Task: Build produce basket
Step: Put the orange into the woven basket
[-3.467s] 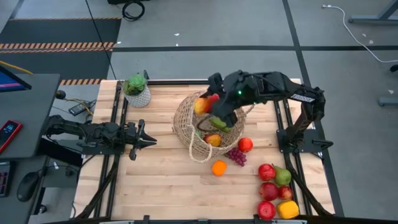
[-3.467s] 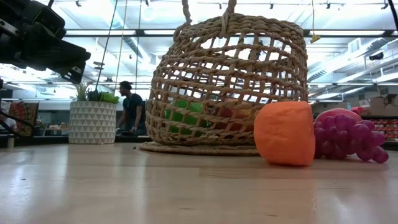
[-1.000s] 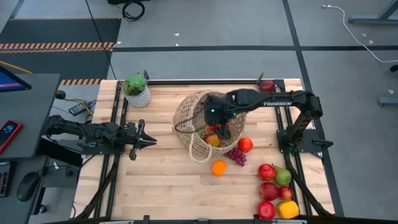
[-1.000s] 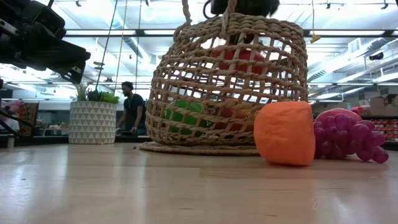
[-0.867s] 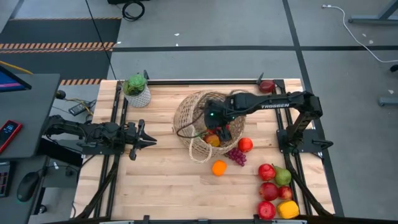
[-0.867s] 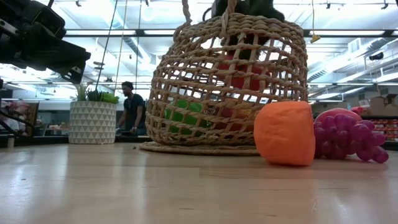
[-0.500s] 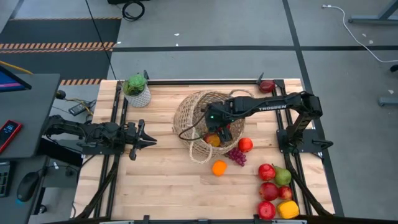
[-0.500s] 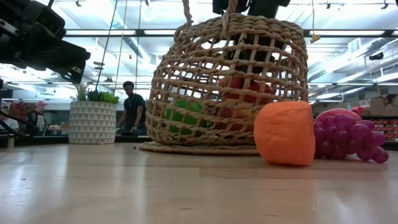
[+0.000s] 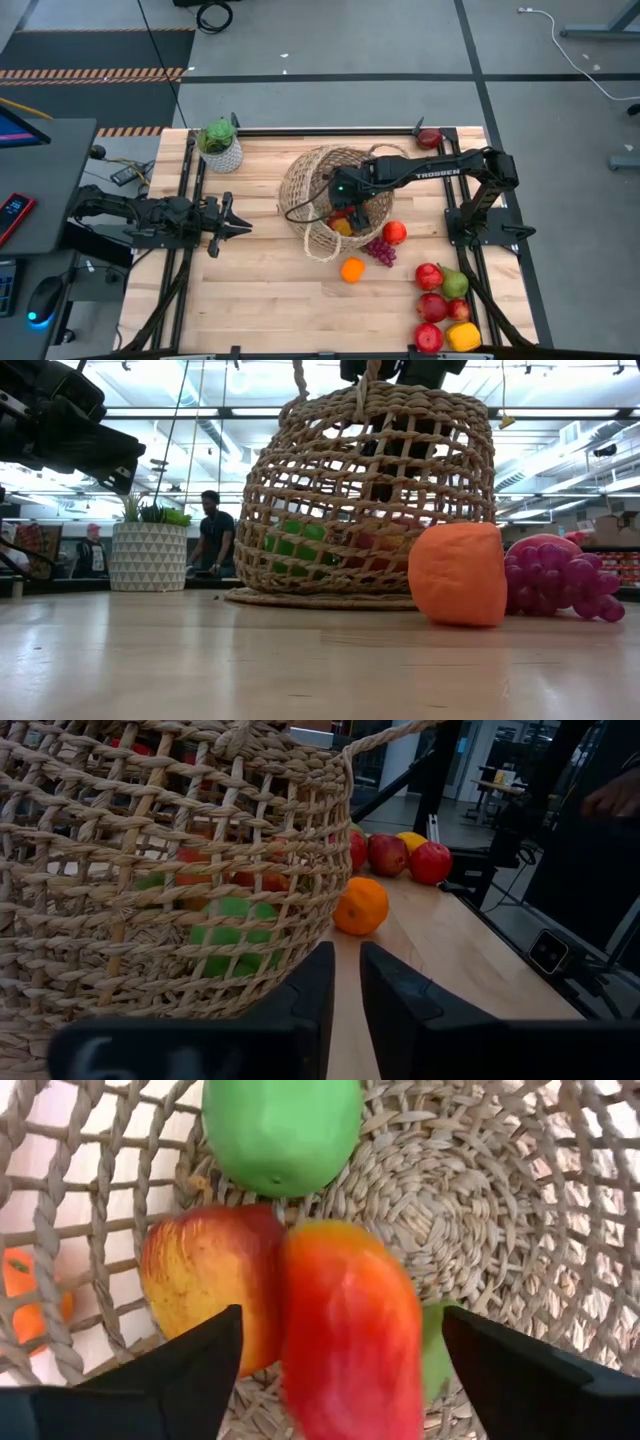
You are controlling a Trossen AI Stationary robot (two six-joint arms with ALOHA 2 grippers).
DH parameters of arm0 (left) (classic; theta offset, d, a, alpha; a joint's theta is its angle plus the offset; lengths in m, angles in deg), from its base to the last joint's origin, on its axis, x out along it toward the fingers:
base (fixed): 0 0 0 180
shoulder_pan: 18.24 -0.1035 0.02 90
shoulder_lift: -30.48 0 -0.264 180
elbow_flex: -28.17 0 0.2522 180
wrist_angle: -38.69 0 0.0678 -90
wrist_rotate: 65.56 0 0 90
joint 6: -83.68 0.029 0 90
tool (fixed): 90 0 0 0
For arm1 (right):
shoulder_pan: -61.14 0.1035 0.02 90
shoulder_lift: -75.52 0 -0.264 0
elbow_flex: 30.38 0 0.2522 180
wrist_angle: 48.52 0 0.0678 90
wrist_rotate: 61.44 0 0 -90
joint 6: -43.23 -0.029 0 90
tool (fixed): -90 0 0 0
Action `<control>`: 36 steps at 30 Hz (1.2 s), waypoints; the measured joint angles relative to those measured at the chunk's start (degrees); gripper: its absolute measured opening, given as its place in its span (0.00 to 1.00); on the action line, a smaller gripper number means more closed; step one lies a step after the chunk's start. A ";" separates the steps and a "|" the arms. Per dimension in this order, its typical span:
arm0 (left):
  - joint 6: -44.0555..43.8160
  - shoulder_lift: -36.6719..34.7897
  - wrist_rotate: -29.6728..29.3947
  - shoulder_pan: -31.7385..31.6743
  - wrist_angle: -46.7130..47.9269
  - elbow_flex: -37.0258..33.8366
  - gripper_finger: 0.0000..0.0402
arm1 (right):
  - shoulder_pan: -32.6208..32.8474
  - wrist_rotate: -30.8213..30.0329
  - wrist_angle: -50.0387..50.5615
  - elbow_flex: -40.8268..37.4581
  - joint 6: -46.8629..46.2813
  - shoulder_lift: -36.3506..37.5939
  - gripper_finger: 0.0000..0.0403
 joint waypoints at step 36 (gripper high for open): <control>-0.01 -0.01 0.00 -0.01 0.02 0.00 0.14 | 0.13 -5.82 22.82 33.19 -5.07 0.32 0.94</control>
